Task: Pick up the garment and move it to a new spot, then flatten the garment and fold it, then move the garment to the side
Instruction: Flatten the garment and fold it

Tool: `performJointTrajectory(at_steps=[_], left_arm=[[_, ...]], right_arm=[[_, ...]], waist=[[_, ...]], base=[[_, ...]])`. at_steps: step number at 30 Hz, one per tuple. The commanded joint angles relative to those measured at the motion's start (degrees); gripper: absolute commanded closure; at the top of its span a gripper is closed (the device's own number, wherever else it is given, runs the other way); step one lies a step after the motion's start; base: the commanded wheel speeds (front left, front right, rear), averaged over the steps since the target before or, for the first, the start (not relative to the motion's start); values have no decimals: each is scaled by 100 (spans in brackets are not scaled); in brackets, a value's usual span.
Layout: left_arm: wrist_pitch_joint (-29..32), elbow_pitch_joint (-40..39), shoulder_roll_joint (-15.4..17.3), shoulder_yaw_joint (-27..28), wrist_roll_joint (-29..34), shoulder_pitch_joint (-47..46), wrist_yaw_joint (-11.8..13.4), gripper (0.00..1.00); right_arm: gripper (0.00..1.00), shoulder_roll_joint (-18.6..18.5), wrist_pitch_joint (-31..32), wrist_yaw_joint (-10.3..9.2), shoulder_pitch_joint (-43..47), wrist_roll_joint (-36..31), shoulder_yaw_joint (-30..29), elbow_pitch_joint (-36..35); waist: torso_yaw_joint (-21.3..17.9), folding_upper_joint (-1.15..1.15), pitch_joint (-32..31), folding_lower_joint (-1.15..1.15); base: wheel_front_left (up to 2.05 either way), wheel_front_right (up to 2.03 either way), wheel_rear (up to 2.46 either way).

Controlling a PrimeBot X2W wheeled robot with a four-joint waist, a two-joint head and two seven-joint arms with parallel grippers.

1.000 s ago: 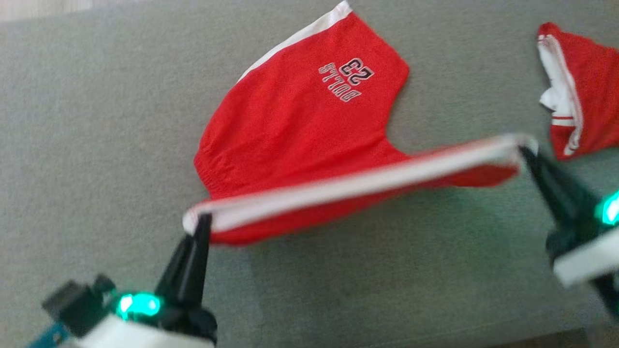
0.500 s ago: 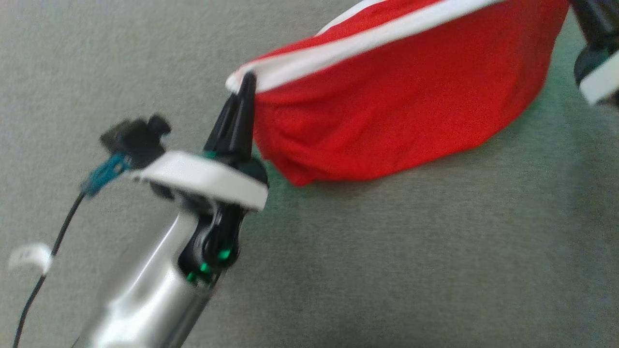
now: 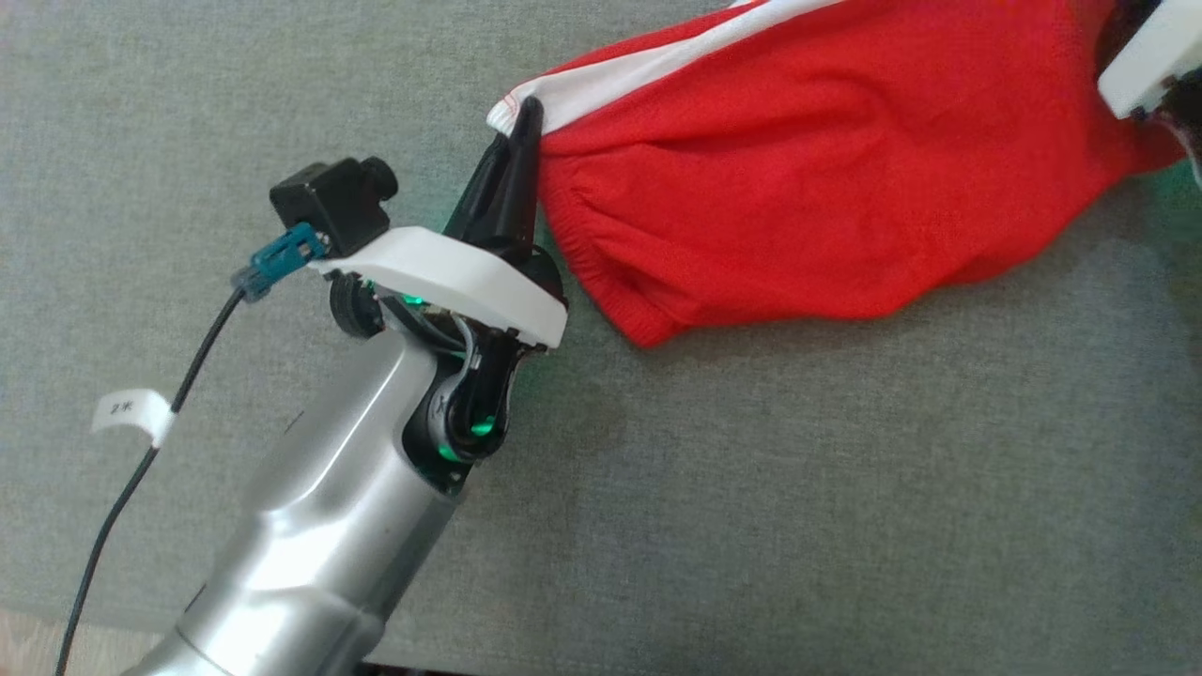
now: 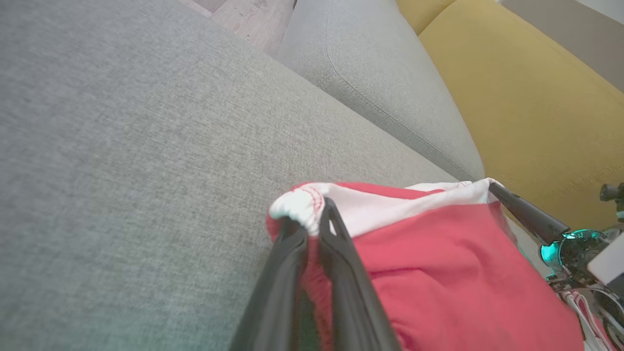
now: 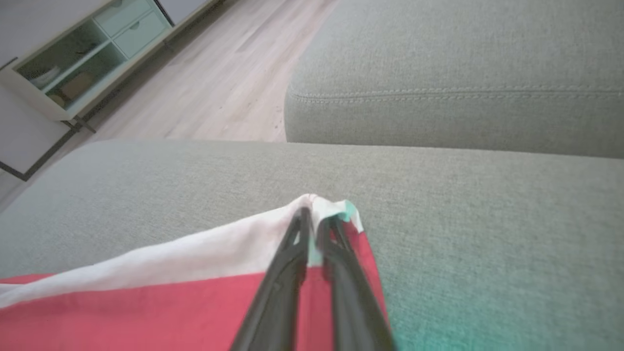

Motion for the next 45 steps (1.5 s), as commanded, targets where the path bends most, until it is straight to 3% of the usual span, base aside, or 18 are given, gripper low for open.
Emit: performJointTrajectory(at_steps=[1,9,10,11,12,16,23,30,31,32,37,45], left_arm=[[17,-70,101,112,-15,-34,-62,100],[14,0,212,138,-75,145,-71,99],[-10,-2,236,145,-56,169,-46,71],[-41,-15,261,148,-28,194,-24,51],[-68,-36,295,142,15,214,3,0],[-299,-129,579,-35,601,205,248,0],[-935,-401,822,-479,1782,206,715,0],[-1308,-518,723,-562,2565,535,1075,0],[-1319,-499,706,-542,2618,621,1087,0],[-1326,-474,695,-506,2686,699,1110,0],[-1334,-541,604,-183,2988,1066,1129,0],[-1336,-556,498,499,3395,2076,861,0]], right_arm=[[0,-60,-49,-5,-60,41,82,-61],[0,-551,449,-5,-235,406,490,-175],[0,-604,527,-5,-246,413,510,-183],[0,-618,634,-5,-241,448,512,-172],[0,-619,761,-5,-236,477,521,-170],[0,-487,1188,-5,-197,506,492,-72],[0,-192,1592,-5,-60,-80,388,621],[0,103,1847,-5,134,-494,252,1064],[69,138,1878,-5,186,-499,258,1044],[100,166,1914,-5,246,-475,258,1008],[100,185,1862,-5,462,-421,37,955],[100,15,1454,-5,824,-294,-1100,1270]], waist=[[-37,0,-38,0],[-256,0,-279,0],[-273,0,-316,0],[-284,0,-349,0],[-289,0,-373,0],[-262,0,-408,0],[20,0,-351,0],[311,0,-397,0],[334,0,-423,0],[352,0,-456,0],[346,0,-652,0],[102,0,-1282,0]], base=[[0,0,0],[0,0,0],[0,0,0],[0,0,0],[0,0,0],[0,0,0],[0,0,0],[0,0,0],[0,0,0],[0,0,0],[0,0,0],[0,0,0]])
